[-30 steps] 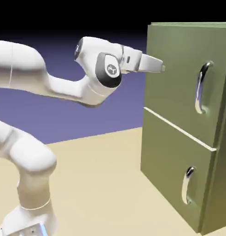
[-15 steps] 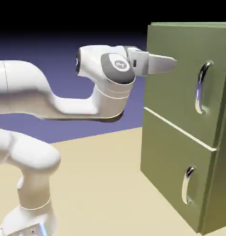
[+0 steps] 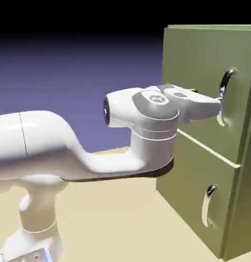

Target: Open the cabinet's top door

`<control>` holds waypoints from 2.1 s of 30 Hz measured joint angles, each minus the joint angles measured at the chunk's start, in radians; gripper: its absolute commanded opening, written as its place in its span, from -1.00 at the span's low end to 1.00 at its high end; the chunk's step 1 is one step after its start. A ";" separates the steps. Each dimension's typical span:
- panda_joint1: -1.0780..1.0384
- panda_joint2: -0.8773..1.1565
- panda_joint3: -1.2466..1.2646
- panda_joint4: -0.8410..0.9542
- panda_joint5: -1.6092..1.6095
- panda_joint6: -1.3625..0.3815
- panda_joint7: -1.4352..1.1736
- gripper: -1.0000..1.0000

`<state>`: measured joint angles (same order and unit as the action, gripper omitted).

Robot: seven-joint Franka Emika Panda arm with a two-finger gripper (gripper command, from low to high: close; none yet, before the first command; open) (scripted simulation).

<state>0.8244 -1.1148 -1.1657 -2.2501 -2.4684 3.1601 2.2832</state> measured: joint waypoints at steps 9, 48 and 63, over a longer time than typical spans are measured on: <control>0.103 0.000 -0.018 0.034 -0.021 -0.111 0.009 -1.00; -0.757 -0.573 1.231 -0.817 1.132 -0.874 -0.182 -1.00; -0.704 -0.521 1.774 -0.689 1.600 -1.276 -0.169 -1.00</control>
<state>0.1208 -1.6354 0.6084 -2.9390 -0.8688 1.8840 2.1142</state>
